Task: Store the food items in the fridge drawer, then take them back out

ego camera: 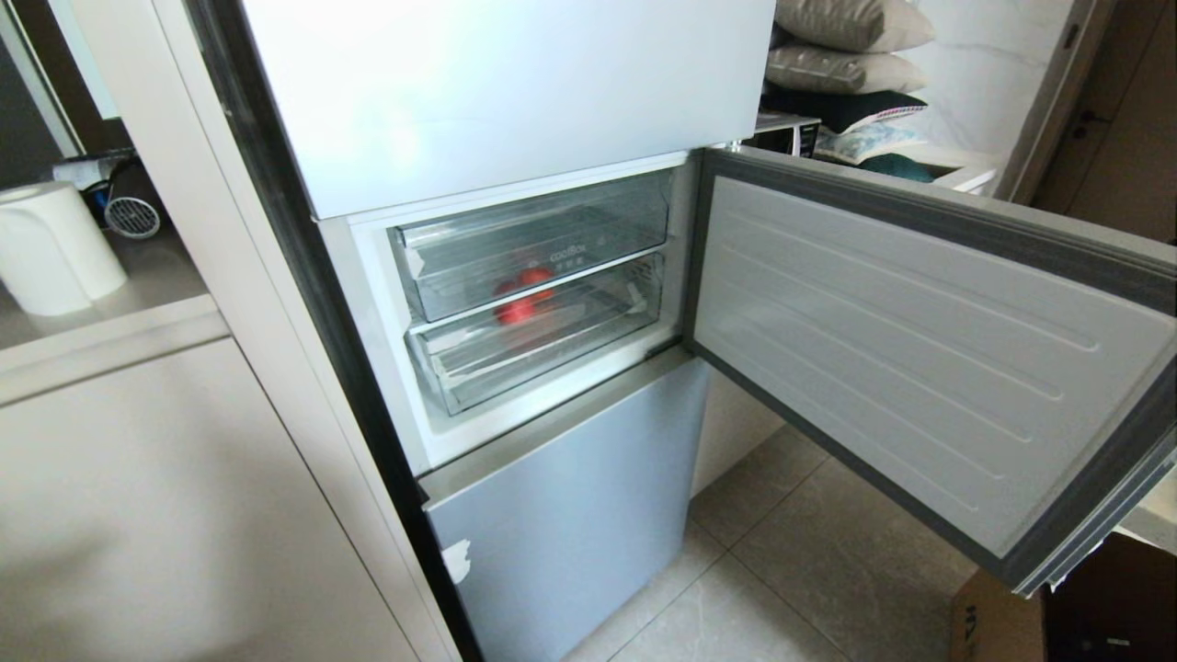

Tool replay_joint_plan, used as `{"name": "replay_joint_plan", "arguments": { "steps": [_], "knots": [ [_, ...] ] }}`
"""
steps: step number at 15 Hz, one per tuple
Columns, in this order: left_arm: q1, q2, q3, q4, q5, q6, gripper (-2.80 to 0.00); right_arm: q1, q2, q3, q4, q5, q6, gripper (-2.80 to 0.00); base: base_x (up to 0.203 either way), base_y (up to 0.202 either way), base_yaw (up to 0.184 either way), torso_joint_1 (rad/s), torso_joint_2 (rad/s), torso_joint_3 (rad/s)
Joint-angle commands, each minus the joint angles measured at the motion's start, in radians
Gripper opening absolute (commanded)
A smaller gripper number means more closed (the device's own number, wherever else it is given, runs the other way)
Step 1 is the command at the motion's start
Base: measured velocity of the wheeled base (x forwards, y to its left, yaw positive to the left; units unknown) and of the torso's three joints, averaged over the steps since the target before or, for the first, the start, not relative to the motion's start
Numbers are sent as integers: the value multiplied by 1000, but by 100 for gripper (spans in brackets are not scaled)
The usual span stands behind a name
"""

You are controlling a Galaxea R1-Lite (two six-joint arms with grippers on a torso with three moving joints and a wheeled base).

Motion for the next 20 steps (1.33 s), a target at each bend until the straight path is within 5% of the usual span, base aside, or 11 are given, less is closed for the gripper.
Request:
{"name": "replay_joint_plan", "arguments": {
  "steps": [1,3,5,7,9,11,14,17,20],
  "knots": [
    [0,0,0,0,0,0,-280,-72,-219,99,-66,0,31,-280,0,0,0,0,0,0],
    [0,1,0,0,0,0,-280,-126,-277,78,-161,-67,190,-280,0,0,0,0,0,0],
    [0,0,0,0,0,0,-280,-130,-296,11,-146,-167,248,-280,0,0,0,0,0,0],
    [0,1,0,0,0,0,-280,-130,-309,-47,63,-230,223,-280,0,0,0,0,0,0],
    [0,0,0,0,0,0,-280,-102,-318,-105,436,-365,50,-280,0,0,0,0,0,0],
    [0,0,0,0,0,0,-280,70,-321,-128,650,-575,-136,-280,0,0,0,0,0,0],
    [0,0,0,0,0,0,-280,477,-303,-114,650,-813,-315,-280,0,0,0,0,0,0],
    [0,0,0,0,0,0,-280,775,-273,-84,572,-913,-490,-280,0,0,0,0,0,0],
    [0,1,0,0,0,0,-280,962,-258,-78,506,-885,-581,-280,0,0,0,0,0,0]
  ]
}}
